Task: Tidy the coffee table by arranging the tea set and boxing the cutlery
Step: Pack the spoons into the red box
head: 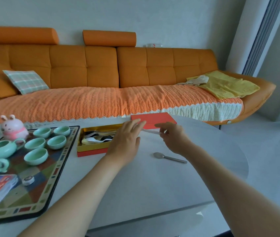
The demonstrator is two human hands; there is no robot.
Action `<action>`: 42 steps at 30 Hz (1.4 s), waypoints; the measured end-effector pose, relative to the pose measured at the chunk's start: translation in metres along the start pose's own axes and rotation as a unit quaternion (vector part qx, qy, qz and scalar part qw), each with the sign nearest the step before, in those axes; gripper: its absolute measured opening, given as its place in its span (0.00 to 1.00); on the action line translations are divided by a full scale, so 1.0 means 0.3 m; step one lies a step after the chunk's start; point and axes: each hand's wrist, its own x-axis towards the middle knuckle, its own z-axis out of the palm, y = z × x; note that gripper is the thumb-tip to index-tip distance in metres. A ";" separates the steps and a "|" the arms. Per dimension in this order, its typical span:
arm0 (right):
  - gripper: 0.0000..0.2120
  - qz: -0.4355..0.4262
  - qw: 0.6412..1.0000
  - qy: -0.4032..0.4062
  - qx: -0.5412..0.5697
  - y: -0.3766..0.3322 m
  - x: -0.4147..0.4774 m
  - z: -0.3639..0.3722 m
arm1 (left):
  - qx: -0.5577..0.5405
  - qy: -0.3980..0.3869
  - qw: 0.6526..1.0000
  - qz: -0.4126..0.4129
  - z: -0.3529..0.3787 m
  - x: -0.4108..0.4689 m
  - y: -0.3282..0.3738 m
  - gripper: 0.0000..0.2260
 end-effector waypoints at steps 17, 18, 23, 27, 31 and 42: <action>0.11 -0.110 0.985 0.064 -0.115 -0.279 0.129 0.335 | -0.042 -0.002 0.985 -0.168 -0.171 -0.166 -0.348 0.13; 0.10 -0.099 0.982 0.073 -0.140 -0.277 0.135 0.343 | -0.038 -0.028 0.985 -0.166 -0.167 -0.173 -0.345 0.15; 0.14 -0.040 0.987 -0.005 -0.153 -0.262 0.157 0.365 | 0.037 -0.100 0.982 -0.156 -0.178 -0.172 -0.341 0.19; 0.17 -0.067 0.988 -0.063 -0.125 -0.261 0.146 0.359 | 0.071 -0.161 0.969 -0.171 -0.162 -0.176 -0.348 0.23; 0.18 -0.105 0.979 -0.099 -0.143 -0.262 0.120 0.356 | 0.054 -0.145 0.972 -0.179 -0.143 -0.171 -0.351 0.24; 0.15 -0.093 0.992 -0.029 -0.077 -0.217 0.086 0.219 | 0.060 -0.093 0.988 -0.108 -0.117 -0.134 -0.243 0.21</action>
